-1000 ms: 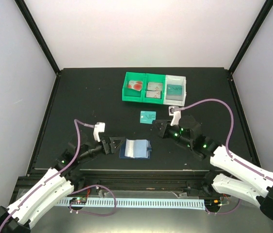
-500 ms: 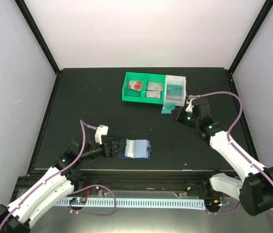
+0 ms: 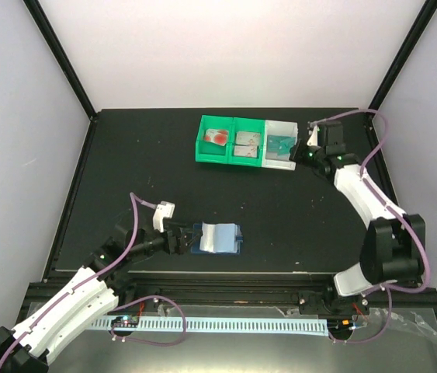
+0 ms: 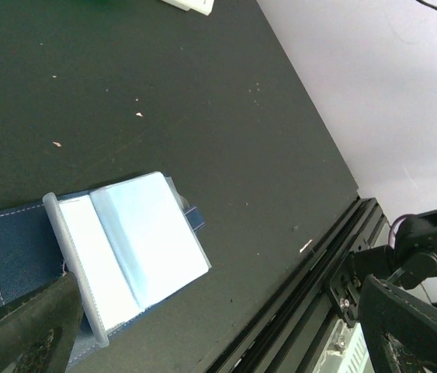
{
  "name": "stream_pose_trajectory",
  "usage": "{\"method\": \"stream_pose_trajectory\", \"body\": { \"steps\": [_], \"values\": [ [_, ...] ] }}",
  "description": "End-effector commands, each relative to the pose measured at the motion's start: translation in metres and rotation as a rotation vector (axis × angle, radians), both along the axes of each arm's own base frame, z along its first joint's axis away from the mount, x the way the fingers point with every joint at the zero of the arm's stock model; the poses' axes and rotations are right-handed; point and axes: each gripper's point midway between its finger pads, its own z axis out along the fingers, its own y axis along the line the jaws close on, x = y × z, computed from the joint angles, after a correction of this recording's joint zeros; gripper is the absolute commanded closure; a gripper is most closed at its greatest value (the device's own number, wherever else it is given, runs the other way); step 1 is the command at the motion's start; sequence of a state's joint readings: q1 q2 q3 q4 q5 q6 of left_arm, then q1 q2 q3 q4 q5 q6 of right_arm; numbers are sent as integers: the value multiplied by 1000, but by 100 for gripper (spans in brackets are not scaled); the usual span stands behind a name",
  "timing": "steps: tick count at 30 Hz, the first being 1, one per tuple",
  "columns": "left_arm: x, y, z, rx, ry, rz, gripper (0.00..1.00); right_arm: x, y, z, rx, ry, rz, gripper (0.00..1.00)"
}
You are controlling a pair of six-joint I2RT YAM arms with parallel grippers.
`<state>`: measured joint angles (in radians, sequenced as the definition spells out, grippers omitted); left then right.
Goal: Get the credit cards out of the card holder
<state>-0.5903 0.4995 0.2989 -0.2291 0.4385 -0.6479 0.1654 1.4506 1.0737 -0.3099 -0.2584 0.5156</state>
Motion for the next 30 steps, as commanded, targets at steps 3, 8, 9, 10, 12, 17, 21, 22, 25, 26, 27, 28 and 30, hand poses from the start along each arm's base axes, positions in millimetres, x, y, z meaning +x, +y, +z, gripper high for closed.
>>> {"method": "stream_pose_trajectory", "body": {
  "steps": [3,8,9,10,12,17,21,22,25,26,27,28,30],
  "values": [
    [-1,-5,10,-34,-15,-27,1,41,6,-13,-59,31,97,99],
    [-3,-7,11,-33,-14,-41,1,73,5,-44,-86,106,80,99],
    [-3,-7,10,-33,-11,-42,1,78,4,-49,-91,119,75,99],
    [-4,-7,10,-33,-7,-48,1,84,5,-54,-89,127,70,99],
    [-4,-8,8,-34,-1,-49,1,94,7,-62,-82,137,70,99],
    [-5,-10,4,-43,9,-60,1,113,8,-73,-92,155,72,99],
    [-4,-10,1,-25,12,-65,1,123,6,-81,-86,168,67,99],
    [-4,-11,1,-21,13,-70,1,125,7,-83,-79,174,71,99],
    [-4,-11,2,-9,10,-76,1,132,9,-89,-62,188,81,99],
    [-4,-11,3,-7,7,-79,1,136,10,-87,-53,180,90,99],
    [-3,-12,4,-4,4,-81,1,138,12,-87,-42,180,100,99],
    [-3,-12,5,-1,1,-80,1,140,13,-88,-35,180,108,99],
    [-2,-11,7,4,-9,-78,1,144,12,-91,-38,183,101,99]
  ]
}}
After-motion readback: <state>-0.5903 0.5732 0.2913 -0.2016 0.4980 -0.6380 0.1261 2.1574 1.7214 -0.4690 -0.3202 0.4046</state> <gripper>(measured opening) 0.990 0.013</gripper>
